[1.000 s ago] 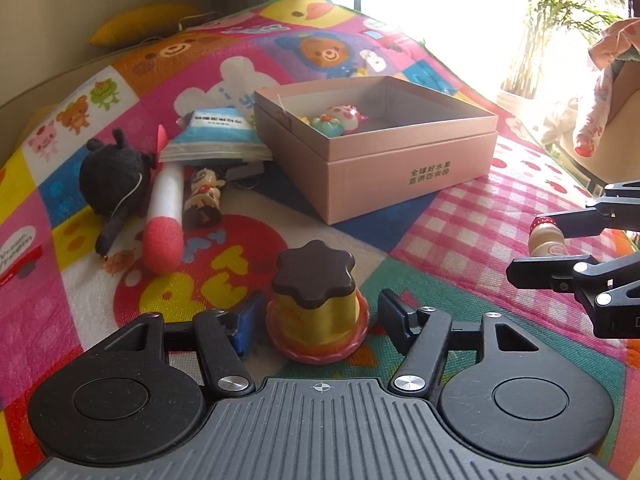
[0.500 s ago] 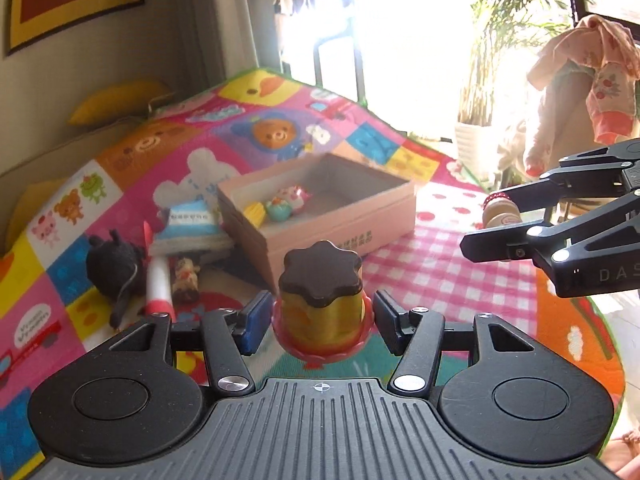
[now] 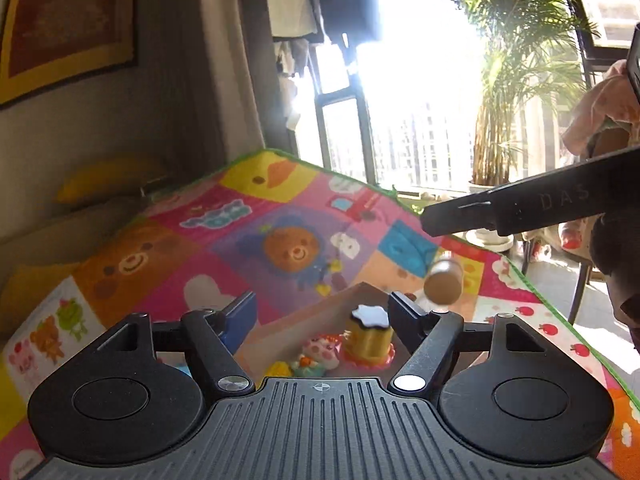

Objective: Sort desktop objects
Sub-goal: 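Drop the pudding cup into the pink box while the right tool drops the yogurt bottle in, then move the left tool to the white foam rocket while the right tool moves to the boy figure, then lower the left tool over the foam rocket while the right tool lowers over the boy figure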

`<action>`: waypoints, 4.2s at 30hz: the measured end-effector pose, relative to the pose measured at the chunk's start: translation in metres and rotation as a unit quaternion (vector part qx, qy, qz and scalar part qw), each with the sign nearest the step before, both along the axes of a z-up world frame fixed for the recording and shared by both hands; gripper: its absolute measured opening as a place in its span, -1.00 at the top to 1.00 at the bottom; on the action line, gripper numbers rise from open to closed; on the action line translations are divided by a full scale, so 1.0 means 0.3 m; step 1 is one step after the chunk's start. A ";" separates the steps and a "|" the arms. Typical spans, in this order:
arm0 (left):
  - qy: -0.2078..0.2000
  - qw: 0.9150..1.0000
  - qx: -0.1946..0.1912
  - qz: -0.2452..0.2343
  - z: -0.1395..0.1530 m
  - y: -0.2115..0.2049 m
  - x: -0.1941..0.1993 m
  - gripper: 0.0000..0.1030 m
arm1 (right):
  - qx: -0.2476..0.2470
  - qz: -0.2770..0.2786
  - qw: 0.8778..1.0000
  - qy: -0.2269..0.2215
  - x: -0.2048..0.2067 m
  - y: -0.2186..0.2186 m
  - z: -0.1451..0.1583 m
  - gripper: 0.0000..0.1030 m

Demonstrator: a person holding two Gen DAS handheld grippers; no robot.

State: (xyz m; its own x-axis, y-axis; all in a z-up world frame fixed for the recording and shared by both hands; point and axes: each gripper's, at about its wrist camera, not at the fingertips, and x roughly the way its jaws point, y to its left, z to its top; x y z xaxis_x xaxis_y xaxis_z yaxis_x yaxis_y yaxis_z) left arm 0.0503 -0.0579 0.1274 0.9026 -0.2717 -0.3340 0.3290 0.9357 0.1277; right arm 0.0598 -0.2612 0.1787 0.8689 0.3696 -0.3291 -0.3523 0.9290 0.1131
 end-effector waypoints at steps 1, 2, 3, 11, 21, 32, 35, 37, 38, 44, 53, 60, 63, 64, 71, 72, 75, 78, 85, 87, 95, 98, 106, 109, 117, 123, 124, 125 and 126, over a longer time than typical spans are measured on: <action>0.013 1.000 -0.013 0.013 -0.017 0.035 0.003 -0.78 | -0.005 -0.014 1.000 0.010 0.032 -0.004 -0.025 -0.26; 0.025 0.999 -0.020 0.028 -0.038 0.069 -0.003 -0.87 | -0.009 -0.021 0.999 0.022 0.054 -0.011 -0.055 -0.26; 0.037 0.998 -0.024 0.042 -0.068 0.111 -0.017 -0.87 | -0.011 -0.028 0.999 0.037 0.072 -0.023 -0.097 -0.29; 0.111 0.990 -0.001 0.084 -0.291 0.283 -0.148 -0.95 | -0.014 -0.055 0.989 0.139 0.115 -0.017 -0.412 -0.43; 0.116 0.981 -0.011 0.152 -0.342 0.437 -0.140 -0.96 | -0.045 -0.015 0.991 0.125 0.057 0.118 -0.387 -0.64; 0.137 0.981 0.009 0.139 -0.371 0.443 -0.039 0.28 | -0.143 0.021 0.990 -0.006 -0.107 0.380 -0.196 -0.54; 0.132 0.982 0.010 0.136 -0.373 0.489 -0.124 0.34 | -0.161 0.069 0.984 -0.011 -0.138 0.504 -0.201 0.18; 0.134 0.982 0.009 0.132 -0.371 0.526 -0.193 0.37 | -0.171 0.103 0.980 0.001 -0.141 0.598 -0.230 0.27; 0.135 0.982 0.007 0.132 -0.368 0.545 -0.226 0.37 | -0.182 0.111 0.977 0.004 -0.136 0.652 -0.253 0.28; 0.149 0.979 -0.041 0.137 -0.354 0.650 -0.397 0.36 | -0.225 0.100 0.968 0.053 -0.069 0.912 -0.422 0.27; 0.150 0.978 -0.070 0.128 -0.349 0.685 -0.431 -0.02 | -0.248 0.063 0.962 0.097 0.002 0.953 -0.512 0.37; 0.154 0.978 -0.054 0.129 -0.348 0.648 -0.383 -0.04 | -0.220 0.138 0.960 0.106 -0.226 0.732 -0.441 0.37; 0.170 0.977 -0.060 0.110 -0.354 0.613 -0.366 -0.03 | -0.216 0.131 0.962 0.103 -0.306 0.631 -0.435 0.37; 0.174 0.978 -0.060 0.098 -0.355 0.595 -0.363 -0.04 | -0.213 0.122 0.964 0.103 -0.325 0.597 -0.438 0.37; 0.163 0.982 -0.041 0.084 -0.391 0.454 -0.325 -0.70 | -0.182 0.030 0.975 0.121 -0.356 0.401 -0.508 0.29; 0.172 0.980 -0.037 0.092 -0.397 0.447 -0.311 -0.70 | -0.175 0.018 0.977 0.122 -0.357 0.382 -0.518 0.20; 0.181 0.976 -0.045 0.112 -0.401 0.458 -0.298 -0.88 | -0.146 -0.004 0.983 0.115 -0.363 0.338 -0.545 -0.10; 0.180 0.975 -0.060 0.115 -0.404 0.477 -0.298 -0.89 | -0.129 -0.023 0.986 0.103 -0.369 0.320 -0.564 -0.30; 0.180 0.976 -0.040 0.118 -0.409 0.456 -0.293 -0.92 | -0.108 -0.028 0.987 0.112 -0.352 0.303 -0.567 -0.52; 0.183 0.976 -0.039 0.116 -0.410 0.453 -0.289 -0.95 | -0.101 -0.029 0.988 0.117 -0.348 0.296 -0.566 -0.54; 0.185 0.976 -0.022 0.116 -0.412 0.440 -0.285 -0.98 | -0.080 -0.030 0.992 0.093 -0.374 0.283 -0.560 -0.68; 0.187 0.976 -0.024 0.113 -0.416 0.441 -0.286 -1.00 | -0.081 -0.032 0.992 0.087 -0.378 0.285 -0.557 -0.70; 0.187 0.975 -0.024 0.114 -0.416 0.440 -0.284 -1.00 | -0.073 -0.032 0.992 0.095 -0.370 0.279 -0.558 -0.70; 0.187 0.975 -0.023 0.114 -0.416 0.439 -0.284 -1.00 | -0.074 -0.031 0.992 0.093 -0.372 0.283 -0.560 -0.70; 0.187 0.975 -0.024 0.114 -0.416 0.440 -0.283 -1.00 | -0.092 -0.029 0.994 0.060 -0.404 0.302 -0.558 -0.71; 0.186 0.975 -0.018 0.119 -0.416 0.436 -0.285 -1.00 | -0.112 -0.019 0.991 0.067 -0.396 0.322 -0.560 -0.70; 0.186 0.975 -0.017 0.122 -0.416 0.434 -0.286 -1.00 | -0.114 -0.015 0.991 0.067 -0.396 0.325 -0.561 -0.69; 0.184 0.975 -0.016 0.124 -0.416 0.433 -0.289 -1.00 | -0.112 -0.011 0.991 0.069 -0.394 0.323 -0.560 -0.67; 0.183 0.975 -0.015 0.129 -0.415 0.433 -0.292 -1.00 | -0.106 -0.008 0.991 0.075 -0.389 0.317 -0.560 -0.63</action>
